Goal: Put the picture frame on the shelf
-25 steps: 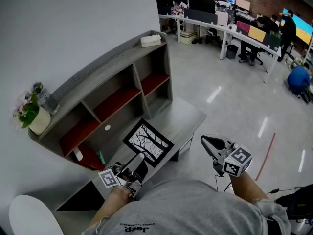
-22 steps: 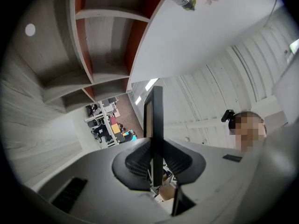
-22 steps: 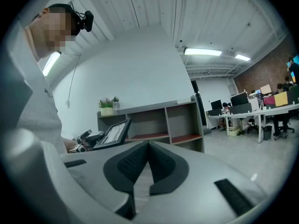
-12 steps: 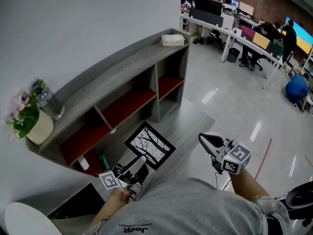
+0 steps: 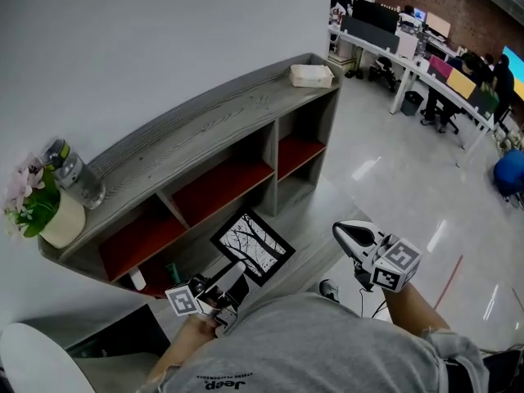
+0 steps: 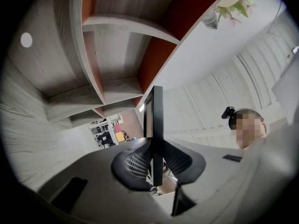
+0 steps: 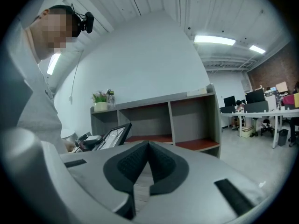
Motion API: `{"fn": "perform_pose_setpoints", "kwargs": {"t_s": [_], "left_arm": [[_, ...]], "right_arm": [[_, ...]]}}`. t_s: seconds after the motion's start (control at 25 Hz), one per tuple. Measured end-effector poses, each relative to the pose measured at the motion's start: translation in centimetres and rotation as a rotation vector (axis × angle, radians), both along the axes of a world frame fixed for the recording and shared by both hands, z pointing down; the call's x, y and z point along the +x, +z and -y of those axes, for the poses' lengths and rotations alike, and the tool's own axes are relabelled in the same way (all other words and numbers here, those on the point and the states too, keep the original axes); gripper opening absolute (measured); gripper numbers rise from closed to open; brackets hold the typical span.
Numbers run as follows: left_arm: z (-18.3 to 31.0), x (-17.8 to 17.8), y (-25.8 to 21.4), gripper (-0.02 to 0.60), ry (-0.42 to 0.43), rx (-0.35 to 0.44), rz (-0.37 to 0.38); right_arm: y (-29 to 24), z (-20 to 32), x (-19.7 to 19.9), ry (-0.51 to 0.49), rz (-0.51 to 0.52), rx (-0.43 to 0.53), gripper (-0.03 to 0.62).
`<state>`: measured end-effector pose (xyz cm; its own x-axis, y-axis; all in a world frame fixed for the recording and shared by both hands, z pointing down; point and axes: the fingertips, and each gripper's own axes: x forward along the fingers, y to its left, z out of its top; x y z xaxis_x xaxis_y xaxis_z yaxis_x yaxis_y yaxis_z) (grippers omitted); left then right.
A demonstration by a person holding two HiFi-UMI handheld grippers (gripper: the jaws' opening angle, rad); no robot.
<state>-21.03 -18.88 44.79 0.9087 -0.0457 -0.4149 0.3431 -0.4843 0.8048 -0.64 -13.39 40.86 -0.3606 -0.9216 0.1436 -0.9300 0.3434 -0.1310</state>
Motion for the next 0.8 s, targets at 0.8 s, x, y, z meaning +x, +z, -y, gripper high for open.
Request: {"fn": "perform_pose_setpoints", "kwargs": {"t_s": [0.8], "left_arm": [[5.3,20.4,-0.9,0.089,-0.395,0.002,0.045]], "right_arm": [[1.0,15.4,20.3,-0.404,0.076,0.029,0.006]]}}
